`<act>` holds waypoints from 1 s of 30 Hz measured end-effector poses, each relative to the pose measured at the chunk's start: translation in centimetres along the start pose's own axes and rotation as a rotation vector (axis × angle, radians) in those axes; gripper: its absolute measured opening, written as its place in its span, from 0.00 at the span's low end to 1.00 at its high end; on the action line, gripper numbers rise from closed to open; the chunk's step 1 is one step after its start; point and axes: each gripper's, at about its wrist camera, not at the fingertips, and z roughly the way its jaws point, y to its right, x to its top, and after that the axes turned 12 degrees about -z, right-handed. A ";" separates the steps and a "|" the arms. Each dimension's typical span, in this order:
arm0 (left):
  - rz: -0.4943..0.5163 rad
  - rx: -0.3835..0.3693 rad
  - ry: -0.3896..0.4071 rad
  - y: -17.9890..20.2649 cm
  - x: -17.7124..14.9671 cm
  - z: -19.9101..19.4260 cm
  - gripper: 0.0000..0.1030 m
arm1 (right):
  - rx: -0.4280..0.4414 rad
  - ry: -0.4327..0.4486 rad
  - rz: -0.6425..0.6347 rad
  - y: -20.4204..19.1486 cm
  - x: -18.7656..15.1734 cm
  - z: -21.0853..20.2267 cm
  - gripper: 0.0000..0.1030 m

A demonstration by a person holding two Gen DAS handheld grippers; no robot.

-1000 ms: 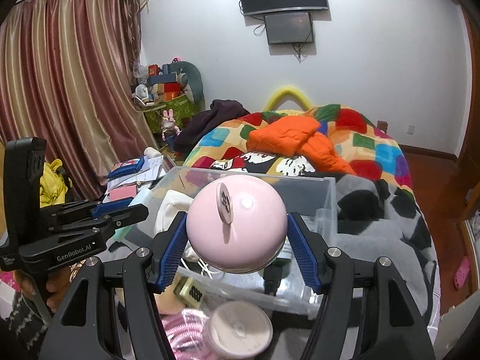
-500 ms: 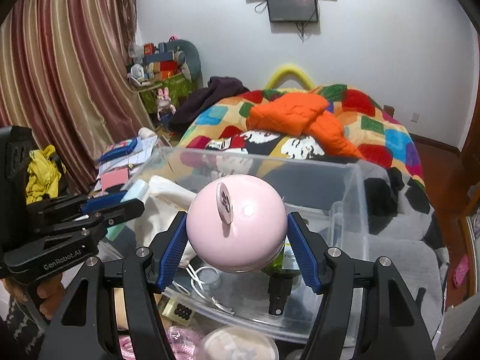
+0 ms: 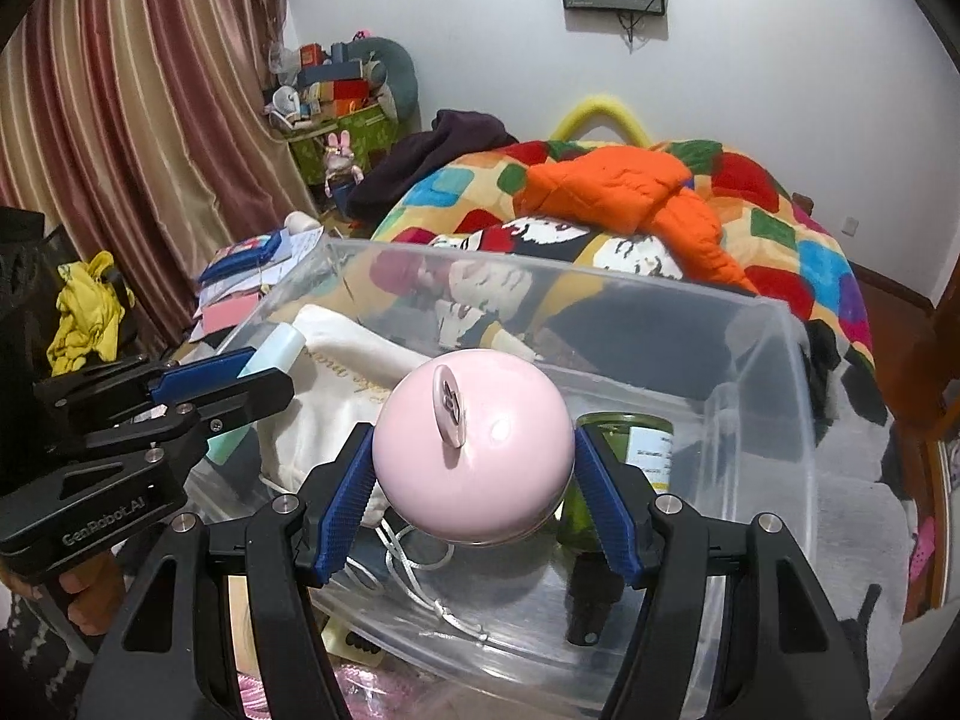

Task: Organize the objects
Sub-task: 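Carry the pink container and mint bottle over the box with both grippers, then open both grippers to release the pink container and mint bottle into the box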

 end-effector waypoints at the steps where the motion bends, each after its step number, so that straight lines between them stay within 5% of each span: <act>1: 0.001 -0.001 0.000 0.0 0.0 0.1 0.24 | -0.001 -0.006 -0.003 0.0 0.0 0.2 0.60; 19: -0.024 -0.023 -0.018 -0.1 -0.1 -0.5 0.24 | 0.039 -0.101 0.030 0.5 -0.2 2.4 0.60; 30: -0.008 -0.045 0.008 0.4 -0.1 -2.0 0.41 | 0.010 -0.111 0.031 0.3 -0.2 2.1 0.62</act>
